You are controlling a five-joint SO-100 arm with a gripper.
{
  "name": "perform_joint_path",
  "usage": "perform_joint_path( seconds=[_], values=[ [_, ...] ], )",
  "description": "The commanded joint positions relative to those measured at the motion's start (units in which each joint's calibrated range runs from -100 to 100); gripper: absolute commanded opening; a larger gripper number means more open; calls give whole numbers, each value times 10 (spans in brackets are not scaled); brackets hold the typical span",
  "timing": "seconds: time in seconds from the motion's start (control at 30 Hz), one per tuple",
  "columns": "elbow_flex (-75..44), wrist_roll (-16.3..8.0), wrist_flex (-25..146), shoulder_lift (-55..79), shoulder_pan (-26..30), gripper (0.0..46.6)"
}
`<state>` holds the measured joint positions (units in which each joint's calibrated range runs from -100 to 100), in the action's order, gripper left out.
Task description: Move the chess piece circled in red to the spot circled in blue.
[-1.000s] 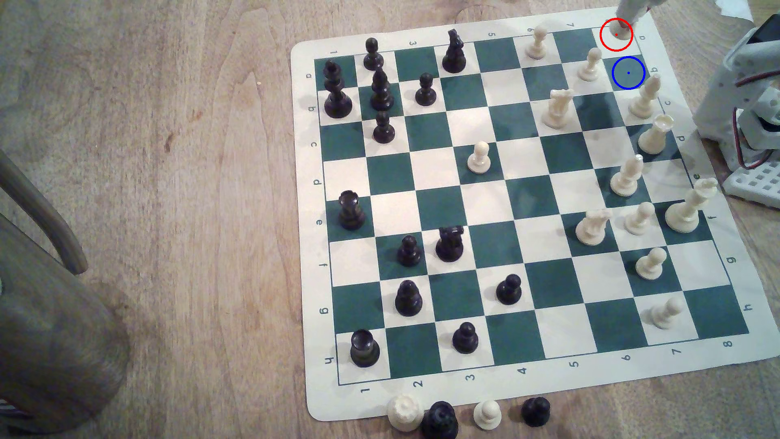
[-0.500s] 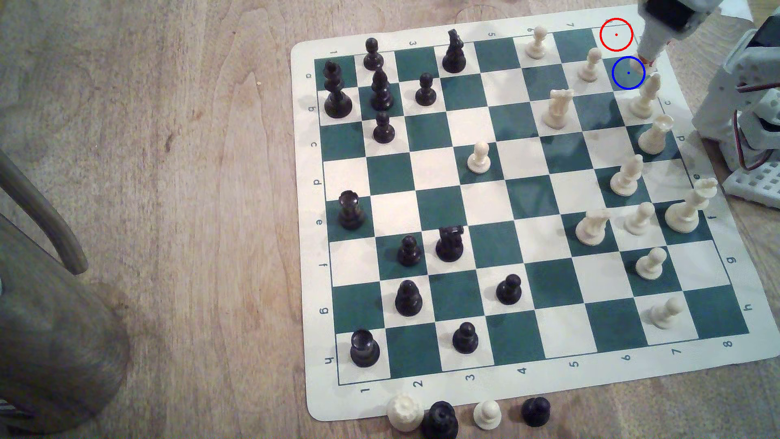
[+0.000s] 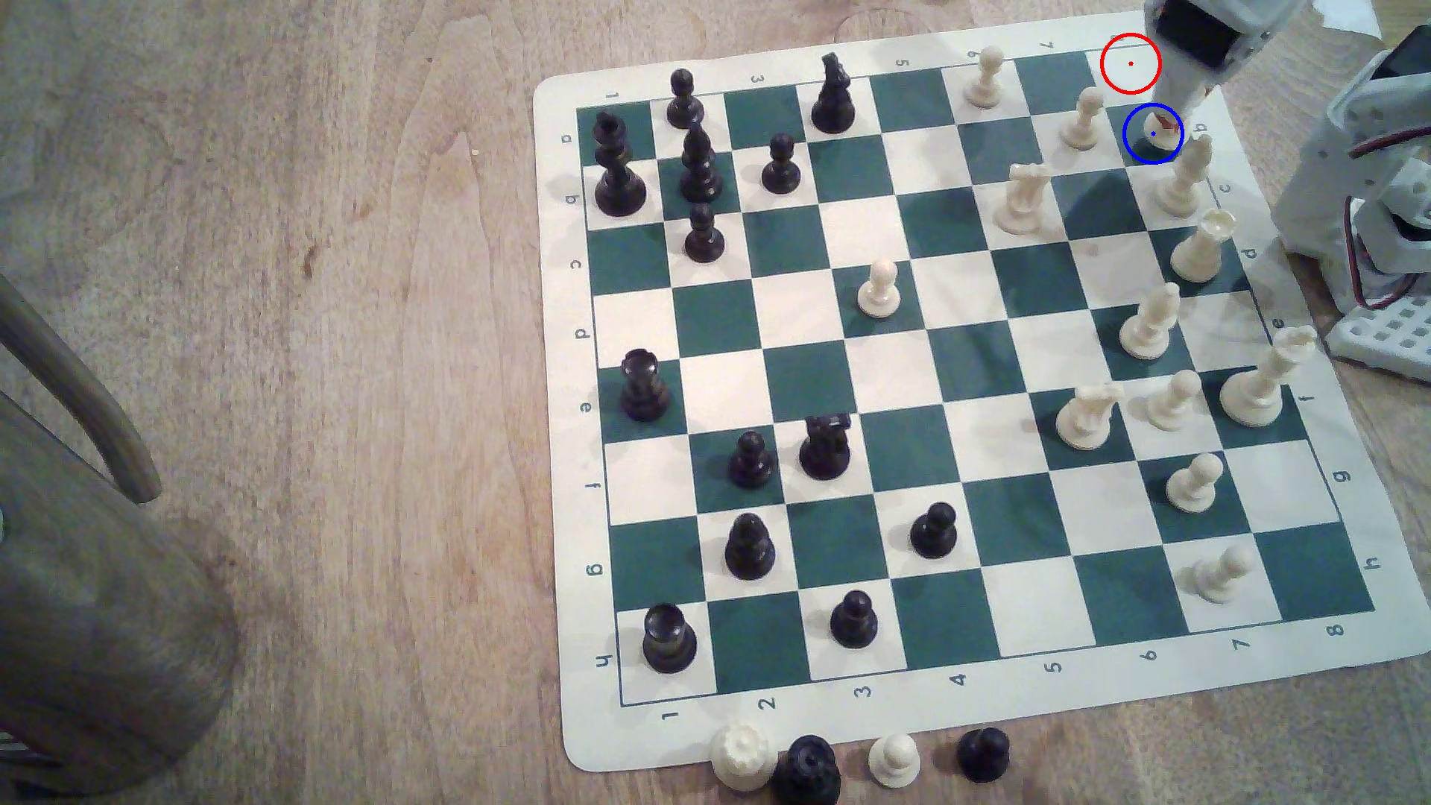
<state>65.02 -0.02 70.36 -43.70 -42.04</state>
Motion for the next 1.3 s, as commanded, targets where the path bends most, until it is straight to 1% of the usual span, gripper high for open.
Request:
perform_joint_path(
  seconds=[0.0, 0.8, 0.87, 0.9, 1.0, 1.07, 1.17, 1.2, 1.27],
  values=[
    [-7, 1, -13, 6, -6, 16],
    [0, 5, -53, 55, -24, 22],
    [0, 5, -56, 56, -24, 60],
    [0, 5, -57, 57, -24, 70],
    [0, 5, -58, 57, -25, 137],
    [2, 9, -65, 49, -31, 207],
    [19, 15, -81, 19, -41, 275],
    [22, 16, -86, 6, -43, 282],
    [17, 16, -84, 2, -43, 280]
  ],
)
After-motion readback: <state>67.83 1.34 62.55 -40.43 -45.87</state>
